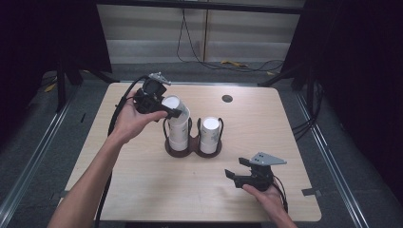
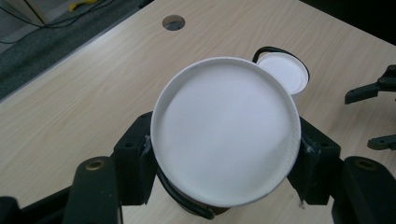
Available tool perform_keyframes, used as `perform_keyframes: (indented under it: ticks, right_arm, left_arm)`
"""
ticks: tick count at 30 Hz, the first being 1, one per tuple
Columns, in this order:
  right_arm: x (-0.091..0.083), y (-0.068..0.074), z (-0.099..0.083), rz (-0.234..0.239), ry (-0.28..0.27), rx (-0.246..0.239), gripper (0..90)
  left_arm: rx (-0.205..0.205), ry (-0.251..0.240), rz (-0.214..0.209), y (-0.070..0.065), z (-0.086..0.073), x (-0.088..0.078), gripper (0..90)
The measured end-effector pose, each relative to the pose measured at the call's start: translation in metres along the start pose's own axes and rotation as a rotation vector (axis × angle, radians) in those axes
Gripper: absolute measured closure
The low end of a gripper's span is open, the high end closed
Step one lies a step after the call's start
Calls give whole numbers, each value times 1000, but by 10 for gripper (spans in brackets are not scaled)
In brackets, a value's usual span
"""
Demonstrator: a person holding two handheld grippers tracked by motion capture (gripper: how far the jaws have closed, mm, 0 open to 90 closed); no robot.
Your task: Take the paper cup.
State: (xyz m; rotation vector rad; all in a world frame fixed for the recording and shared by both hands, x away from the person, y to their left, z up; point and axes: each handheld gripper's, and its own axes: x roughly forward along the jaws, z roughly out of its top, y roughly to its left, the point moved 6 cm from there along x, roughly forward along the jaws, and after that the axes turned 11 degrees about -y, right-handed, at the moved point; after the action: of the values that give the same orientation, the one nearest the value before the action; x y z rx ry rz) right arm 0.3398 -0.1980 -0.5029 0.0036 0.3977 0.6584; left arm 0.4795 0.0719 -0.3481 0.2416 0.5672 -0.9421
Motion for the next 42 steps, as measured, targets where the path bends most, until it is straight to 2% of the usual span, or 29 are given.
perform_keyframes:
  ticks: [3,5,9,12,15,18,19,20,21,23,28,31,32,36,42]
  right_arm:
    - [0,0,0,-1,-1,1,249]
    - [0,1,0,1,1,-1,249]
    - [1,0,0,-1,-2,3,249]
    - [0,0,0,-1,-2,2,249]
    - [0,0,0,1,-2,1,249]
    - [0,0,0,0,-2,1,249]
    - [0,0,0,0,-2,1,249]
    - [0,0,0,-3,-3,4,249]
    - [0,0,1,-2,-4,4,249]
    - [0,-1,0,-3,-4,3,249]
    - [1,0,0,0,-2,-2,249]
    - [0,0,0,-1,-3,0,249]
    - [0,0,0,-2,-2,0,249]
    - [1,0,0,-3,1,0,249]
    - [0,0,0,-2,-2,-1,249]
  left_arm:
    - [5,-26,-8,-2,-4,-3,349]
    - [37,-41,-21,-9,-8,-7,348]
    - [55,-65,-30,-16,-11,-13,348]
    - [39,-97,-36,-18,-13,-16,348]
    - [42,-95,-34,-18,-17,-17,348]
    - [34,-149,-46,-21,-22,-22,349]
    - [34,-149,-46,-21,-22,-22,349]
    - [31,-179,-40,-22,-25,-23,349]
    - [34,-187,-36,-22,-27,-23,349]
    - [28,-189,-42,-22,-29,-22,348]
    - [-9,-226,-88,-26,-36,-23,347]
    - [0,-218,-80,-26,-39,-22,347]
    - [-8,-229,-94,-26,-43,-21,347]
    - [-12,-254,-98,-29,-49,-21,346]
    - [-1,-263,-114,-36,-62,-21,345]
